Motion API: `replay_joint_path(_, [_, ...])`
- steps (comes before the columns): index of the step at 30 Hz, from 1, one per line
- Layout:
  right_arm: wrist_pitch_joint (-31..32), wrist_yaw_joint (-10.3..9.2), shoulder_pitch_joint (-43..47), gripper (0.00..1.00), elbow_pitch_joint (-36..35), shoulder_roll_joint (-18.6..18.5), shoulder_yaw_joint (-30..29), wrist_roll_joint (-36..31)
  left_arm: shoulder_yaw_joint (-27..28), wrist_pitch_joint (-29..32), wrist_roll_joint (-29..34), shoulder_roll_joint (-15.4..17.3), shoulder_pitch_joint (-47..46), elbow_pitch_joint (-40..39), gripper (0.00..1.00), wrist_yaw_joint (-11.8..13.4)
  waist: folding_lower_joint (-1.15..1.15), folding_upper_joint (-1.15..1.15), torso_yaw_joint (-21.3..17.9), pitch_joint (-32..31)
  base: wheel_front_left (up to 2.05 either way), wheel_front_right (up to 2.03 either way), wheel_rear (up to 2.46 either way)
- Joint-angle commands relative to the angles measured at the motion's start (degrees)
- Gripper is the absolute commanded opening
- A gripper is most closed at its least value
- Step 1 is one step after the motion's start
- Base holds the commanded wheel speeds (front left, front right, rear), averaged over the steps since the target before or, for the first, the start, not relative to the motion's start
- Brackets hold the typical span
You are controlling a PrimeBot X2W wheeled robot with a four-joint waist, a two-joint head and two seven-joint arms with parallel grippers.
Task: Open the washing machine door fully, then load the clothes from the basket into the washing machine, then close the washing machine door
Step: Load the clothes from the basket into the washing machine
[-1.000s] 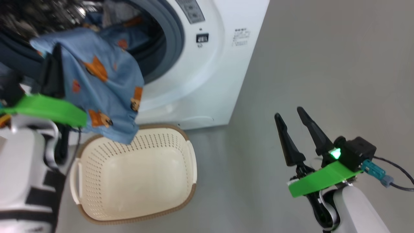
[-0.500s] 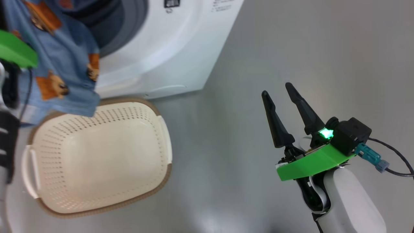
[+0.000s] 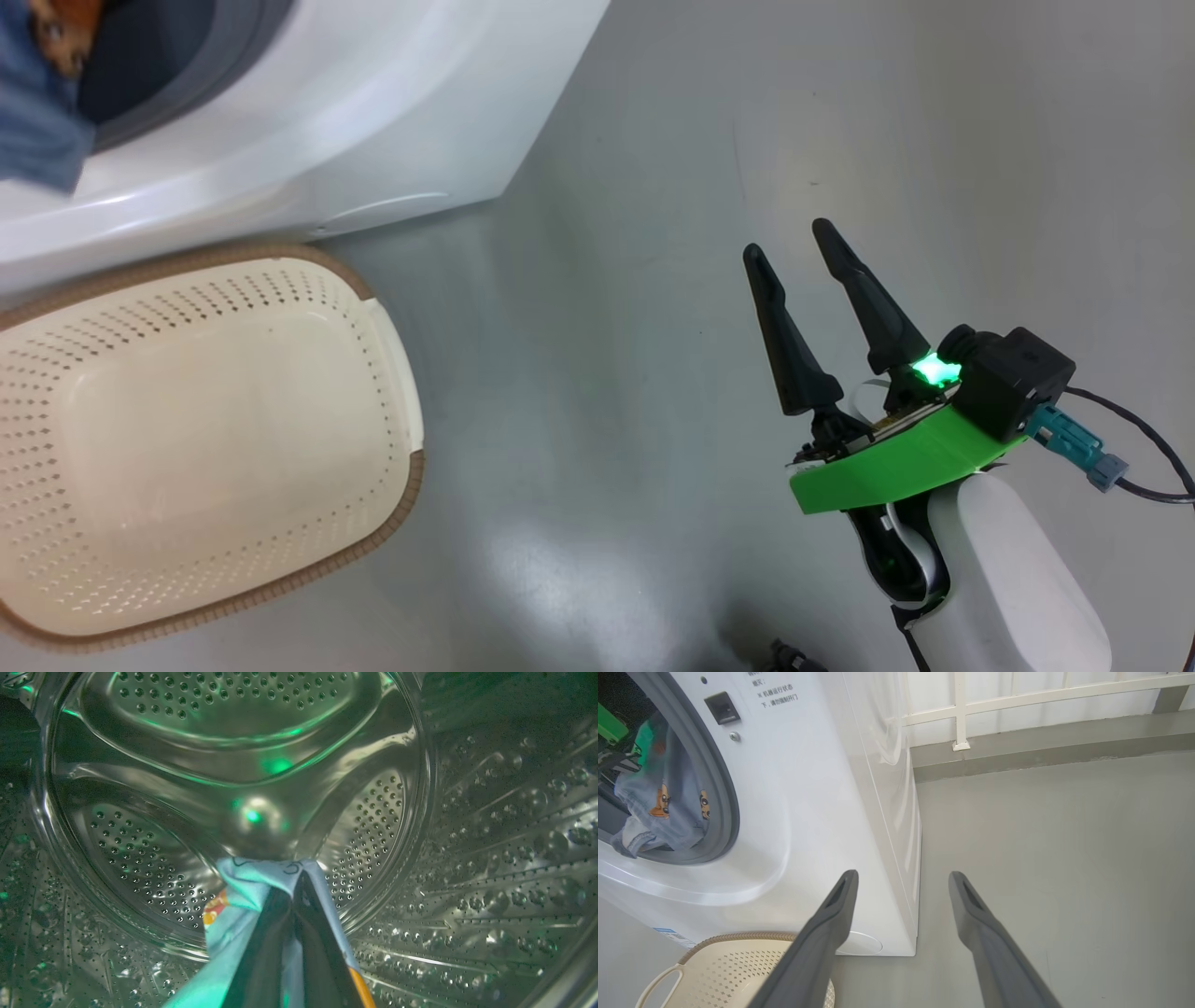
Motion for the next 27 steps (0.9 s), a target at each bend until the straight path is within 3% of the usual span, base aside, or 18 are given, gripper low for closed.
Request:
replay_joint_path(1, [-0.3, 0.09, -0.3, 1.00, -1.4, 0.4, 0.8, 0.4, 2.5, -0.3, 1.4, 1.6, 0.4, -2.2, 0.00, 0.3, 0.00, 0.00, -0.6, 0.6, 0.00, 0.00, 0.00])
replay_joint_path(2, [-0.3, 0.09, -0.3, 1.00, -1.3, 0.4, 0.8, 0.4, 3.2, -0.3, 1.9, 1.1, 1.0, -2.2, 0.02, 0.3, 0.00, 0.00, -0.4, 0.5, 0.00, 0.00, 0.00])
replay_joint_path(3, [-0.3, 0.09, -0.3, 1.00, -1.1, 0.4, 0.9, 0.4, 3.7, -0.3, 2.3, 0.7, 1.7, -1.4, 0.44, 0.2, 0.00, 0.00, -0.3, 0.3, 0.00, 0.00, 0.00])
replay_joint_path(4, [-0.3, 0.09, -0.3, 1.00, -1.1, 0.4, 0.9, 0.4, 3.7, -0.3, 2.3, 0.7, 1.7, -1.4, 0.44, 0.2, 0.00, 0.00, -0.3, 0.3, 0.00, 0.00, 0.00])
replay_joint_path(5, [-0.3, 0.09, -0.4, 1.00, -1.0, 0.4, 1.0, 0.4, 3.8, -0.3, 2.5, 0.2, 2.3, 0.5, 1.00, 0.2, 0.00, 0.00, 0.0, 0.0, 0.00, 0.00, 0.00])
replay_joint_path(13, [-0.3, 0.09, -0.8, 1.00, -0.1, 0.4, 1.2, -0.2, 2.7, -0.3, 3.2, -1.7, 2.4, 8.1, 1.00, -0.9, 0.00, 0.00, 1.9, -1.7, 0.00, 0.00, 0.00])
replay_joint_path(27, [-0.3, 0.09, -0.2, 1.00, 1.3, 0.4, 0.8, -1.1, 0.6, -0.3, 0.3, -3.2, 10.4, 5.2, 1.00, -1.2, 0.00, 0.00, 4.9, -6.4, 0.00, 0.00, 0.00])
